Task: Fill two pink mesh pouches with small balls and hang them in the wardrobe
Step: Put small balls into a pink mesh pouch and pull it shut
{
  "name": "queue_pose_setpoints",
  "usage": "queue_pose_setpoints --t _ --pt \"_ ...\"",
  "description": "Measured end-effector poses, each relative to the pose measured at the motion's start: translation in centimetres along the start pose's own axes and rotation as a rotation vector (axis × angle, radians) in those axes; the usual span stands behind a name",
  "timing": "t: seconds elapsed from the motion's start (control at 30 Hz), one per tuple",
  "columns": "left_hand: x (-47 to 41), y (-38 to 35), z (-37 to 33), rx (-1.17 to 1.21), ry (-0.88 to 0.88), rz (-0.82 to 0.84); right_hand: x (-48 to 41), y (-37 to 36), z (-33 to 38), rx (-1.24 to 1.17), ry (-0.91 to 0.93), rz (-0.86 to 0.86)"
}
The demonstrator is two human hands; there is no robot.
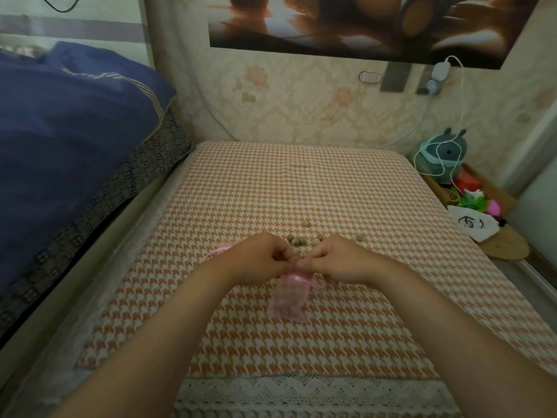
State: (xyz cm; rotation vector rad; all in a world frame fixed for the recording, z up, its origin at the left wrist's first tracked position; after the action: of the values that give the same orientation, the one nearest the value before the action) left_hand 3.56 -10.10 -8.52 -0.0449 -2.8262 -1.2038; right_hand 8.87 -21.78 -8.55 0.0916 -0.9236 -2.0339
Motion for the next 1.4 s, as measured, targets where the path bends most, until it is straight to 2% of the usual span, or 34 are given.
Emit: queue_pose_setpoints --t 0.13,0.3,0.43,0.57,0.73,0.97,1.07,1.2,1.4 --pt "-0.1 0.0 -0.2 -0.008 -0.004 -0.014 0.4 -0.3 0.4 0.036 0.025 0.078" --pt "-0.6 -0.7 -0.4 -0.026 0.002 -0.021 0.3 0.1 -0.2 -0.051 0.044 0.036" --pt "-1.5 -1.9 -0.1 -0.060 0.028 -0.043 0.4 2.8 -1.5 -0.074 0.052 -0.165" --pt "-2.5 -3.1 -0.4 -0.107 0.070 -0.056 0.6 4.9 -3.4 0.160 0.017 -0.318" --pt "-3.8 -3.8 -2.2 -0.262 0.039 -0.106 0.2 4.1 -5.5 0.393 -0.057 -0.244" --pt "-5.0 -4.6 -2.1 -0.226 0.134 -0.150 -0.2 3.2 -4.2 0.586 0.028 -0.219" --pt "-5.2 -4.9 -1.5 -0.165 0.167 -0.140 -0.2 3.1 -4.1 0.552 0.056 -0.225" --pt "-5.1 -4.8 -1.1 -0.116 0.178 -0.138 -0.3 3.2 -4.7 0.393 0.064 -0.246" --pt "-4.7 -3.0 -1.0 0.067 0.175 -0.259 -0.1 3.7 -4.4 0.216 0.097 -0.342"
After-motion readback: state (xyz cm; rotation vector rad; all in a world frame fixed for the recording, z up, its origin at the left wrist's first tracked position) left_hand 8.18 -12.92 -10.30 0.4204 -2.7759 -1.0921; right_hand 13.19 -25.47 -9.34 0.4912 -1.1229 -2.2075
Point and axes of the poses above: each hand's wrist, its own x-axis away from the middle knuckle, its own y-axis out of the back of the hand, z = x × y, the point moved 9 cm from there along -x, towards the middle knuckle
